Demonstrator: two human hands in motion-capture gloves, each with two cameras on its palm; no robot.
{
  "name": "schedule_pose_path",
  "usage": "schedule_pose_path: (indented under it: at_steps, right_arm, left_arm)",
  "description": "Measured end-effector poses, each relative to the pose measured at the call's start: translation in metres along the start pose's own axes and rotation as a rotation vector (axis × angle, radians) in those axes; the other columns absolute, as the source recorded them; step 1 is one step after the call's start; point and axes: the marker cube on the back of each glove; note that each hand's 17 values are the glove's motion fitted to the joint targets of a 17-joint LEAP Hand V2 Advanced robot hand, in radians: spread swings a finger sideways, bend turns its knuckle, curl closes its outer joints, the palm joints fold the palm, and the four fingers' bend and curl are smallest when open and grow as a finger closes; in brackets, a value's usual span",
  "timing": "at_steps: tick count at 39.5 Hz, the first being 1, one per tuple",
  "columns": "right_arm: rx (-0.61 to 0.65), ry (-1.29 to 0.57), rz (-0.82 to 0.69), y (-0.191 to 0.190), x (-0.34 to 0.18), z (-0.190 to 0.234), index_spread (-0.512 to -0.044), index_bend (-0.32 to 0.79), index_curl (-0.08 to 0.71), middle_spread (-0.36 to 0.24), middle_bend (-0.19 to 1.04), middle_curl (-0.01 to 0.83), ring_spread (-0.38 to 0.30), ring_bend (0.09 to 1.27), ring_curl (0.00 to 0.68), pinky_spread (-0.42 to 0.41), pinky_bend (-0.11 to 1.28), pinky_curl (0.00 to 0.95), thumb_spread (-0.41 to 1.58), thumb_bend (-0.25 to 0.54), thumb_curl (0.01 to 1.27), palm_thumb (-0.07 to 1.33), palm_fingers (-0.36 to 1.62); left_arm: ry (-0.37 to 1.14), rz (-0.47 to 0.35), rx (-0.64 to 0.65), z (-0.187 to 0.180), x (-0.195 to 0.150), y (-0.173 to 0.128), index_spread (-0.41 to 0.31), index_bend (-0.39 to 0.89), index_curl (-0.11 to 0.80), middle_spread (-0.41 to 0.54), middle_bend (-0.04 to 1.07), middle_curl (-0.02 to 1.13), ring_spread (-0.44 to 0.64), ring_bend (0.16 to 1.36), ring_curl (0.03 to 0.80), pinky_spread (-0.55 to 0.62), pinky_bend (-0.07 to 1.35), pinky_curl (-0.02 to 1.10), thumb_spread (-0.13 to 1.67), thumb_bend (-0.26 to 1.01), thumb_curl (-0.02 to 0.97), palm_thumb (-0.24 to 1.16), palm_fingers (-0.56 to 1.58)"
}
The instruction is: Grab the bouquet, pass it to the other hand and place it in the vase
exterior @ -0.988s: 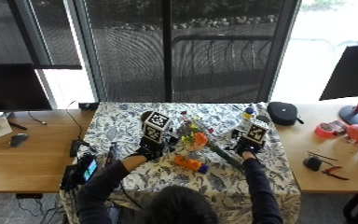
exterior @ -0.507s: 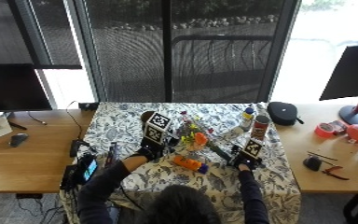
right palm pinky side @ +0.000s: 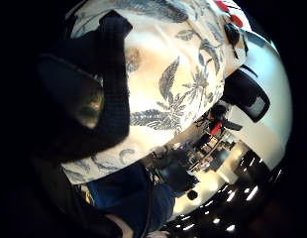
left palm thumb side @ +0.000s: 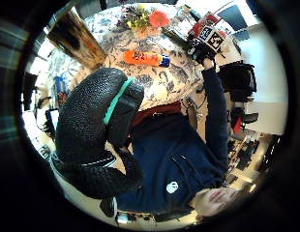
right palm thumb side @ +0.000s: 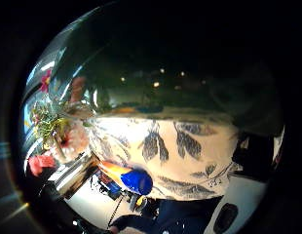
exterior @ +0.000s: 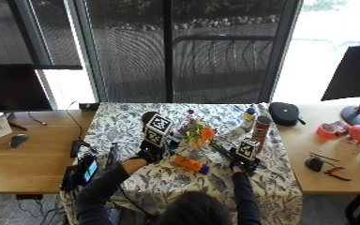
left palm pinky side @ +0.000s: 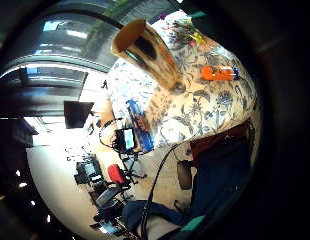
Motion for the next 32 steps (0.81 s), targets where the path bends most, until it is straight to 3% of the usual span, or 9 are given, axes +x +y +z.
schedule_pose_path:
  at_steps: [7,14,18,22,27,32]
  right_arm:
    - [-0.043,0.007,0.111,0.007,0.002,0.000,-0.240,0.38,0.342,-0.146,0.42,0.493,-0.209,0.51,0.355,0.246,0.23,0.239,1.13,0.117,0.52,1.15,0.86]
    - [0.139,-0.088,0.192,-0.008,0.009,0.010,-0.251,0.43,0.405,-0.212,0.55,0.536,-0.256,0.49,0.374,0.207,0.07,0.184,1.17,0.102,0.50,1.14,0.97]
    - [0.321,-0.166,0.205,-0.018,0.014,0.011,-0.253,0.44,0.434,-0.227,0.56,0.550,-0.265,0.53,0.395,0.146,0.08,0.168,1.17,0.031,0.46,1.05,1.02]
    - [0.412,-0.223,0.212,-0.024,0.023,0.009,-0.251,0.44,0.458,-0.235,0.58,0.565,-0.273,0.55,0.415,0.084,0.10,0.166,1.15,-0.018,0.43,0.99,1.06]
    - [0.461,-0.379,0.094,-0.022,0.018,0.000,-0.250,0.44,0.485,-0.240,0.61,0.582,-0.275,0.57,0.440,0.031,0.11,0.170,1.14,-0.023,0.41,0.97,1.08]
    - [0.594,-0.471,0.066,-0.027,0.019,-0.018,-0.249,0.42,0.502,-0.229,0.62,0.598,-0.268,0.60,0.463,-0.009,0.13,0.184,1.14,-0.016,0.39,0.97,1.10]
  left_arm:
    - [-0.002,-0.009,-0.012,0.004,-0.002,-0.002,-0.027,0.13,0.252,0.185,0.19,0.37,0.29,0.59,0.280,0.33,0.41,0.34,1.21,-0.02,0.250,0.19,0.18]
    - [-0.007,-0.010,-0.006,0.005,-0.003,-0.006,-0.027,0.13,0.254,0.185,0.20,0.38,0.29,0.58,0.280,0.33,0.41,0.34,1.21,-0.02,0.251,0.19,0.18]
    - [-0.016,-0.014,0.012,0.003,0.000,-0.008,-0.027,0.15,0.261,0.203,0.17,0.37,0.30,0.57,0.280,0.33,0.43,0.35,1.22,-0.01,0.251,0.19,0.15]
    - [-0.020,-0.010,0.009,0.003,0.003,-0.009,-0.027,0.15,0.268,0.214,0.17,0.36,0.32,0.57,0.279,0.33,0.44,0.35,1.22,-0.01,0.252,0.19,0.14]
    - [-0.027,0.000,0.009,0.003,0.009,-0.010,-0.027,0.15,0.275,0.222,0.17,0.35,0.32,0.56,0.278,0.33,0.45,0.35,1.22,-0.02,0.252,0.19,0.14]
    - [-0.030,0.007,0.002,0.005,0.014,-0.013,-0.027,0.15,0.281,0.226,0.17,0.35,0.33,0.56,0.278,0.33,0.45,0.35,1.22,-0.01,0.256,0.20,0.14]
